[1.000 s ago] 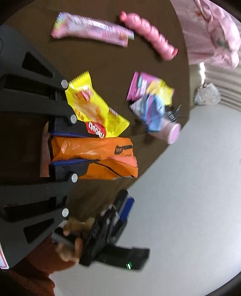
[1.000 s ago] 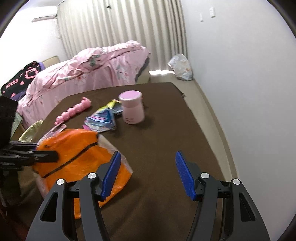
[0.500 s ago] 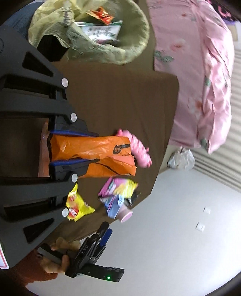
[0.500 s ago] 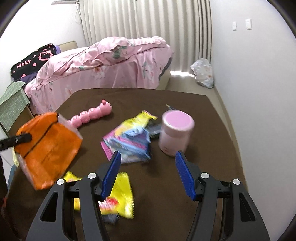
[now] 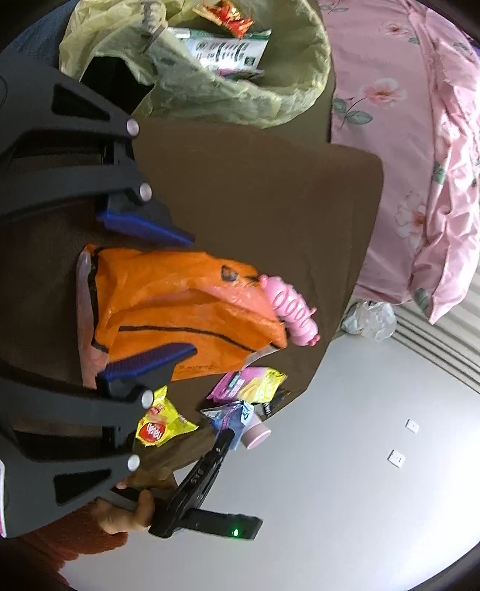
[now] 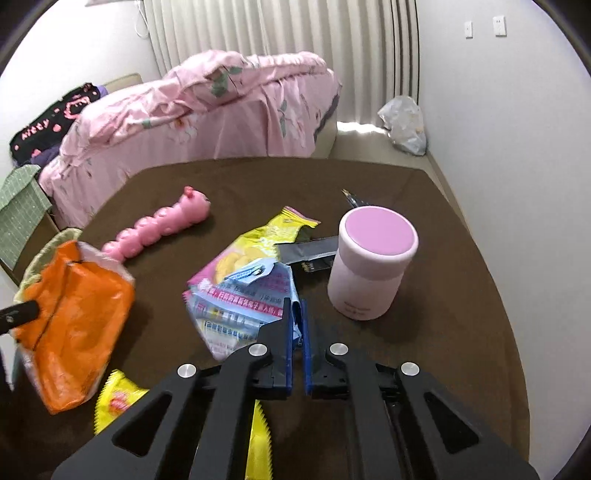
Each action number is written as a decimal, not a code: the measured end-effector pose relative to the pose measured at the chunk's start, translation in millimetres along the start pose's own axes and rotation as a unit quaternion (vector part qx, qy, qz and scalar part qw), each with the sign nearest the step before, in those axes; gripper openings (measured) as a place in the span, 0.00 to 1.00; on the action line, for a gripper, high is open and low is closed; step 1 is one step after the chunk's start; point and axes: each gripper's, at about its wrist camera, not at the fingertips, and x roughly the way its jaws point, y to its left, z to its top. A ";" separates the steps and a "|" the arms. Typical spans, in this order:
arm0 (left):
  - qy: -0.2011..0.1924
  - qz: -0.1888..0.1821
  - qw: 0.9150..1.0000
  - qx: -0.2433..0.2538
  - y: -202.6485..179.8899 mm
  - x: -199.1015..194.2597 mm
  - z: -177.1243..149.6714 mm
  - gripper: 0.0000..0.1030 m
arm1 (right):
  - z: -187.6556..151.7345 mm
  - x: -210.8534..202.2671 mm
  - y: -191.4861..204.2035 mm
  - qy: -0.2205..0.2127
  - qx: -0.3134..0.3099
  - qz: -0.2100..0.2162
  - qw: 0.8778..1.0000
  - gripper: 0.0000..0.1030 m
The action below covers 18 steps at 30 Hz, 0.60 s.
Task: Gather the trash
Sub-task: 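Lift the orange bag with the left tool while the right tool grasps a blue-white printed packet, then carry the orange bag over the yellow bag and open the left tool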
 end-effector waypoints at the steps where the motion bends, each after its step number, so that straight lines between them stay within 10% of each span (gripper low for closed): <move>1: 0.004 -0.004 1.000 0.001 -1.5 1.6 -0.8 0.56 | -2.7 -7.7 1.3 -0.005 -0.002 0.002 1.000 0.05; 12: 0.039 -0.005 0.999 -0.016 -2.2 11.3 -5.1 0.57 | -29.1 -63.5 10.9 -0.041 0.000 0.016 0.999 0.05; 18: 0.019 0.007 1.000 -0.021 -8.4 -0.4 -5.4 0.26 | -32.3 -76.8 18.5 -0.052 -0.001 0.025 0.998 0.05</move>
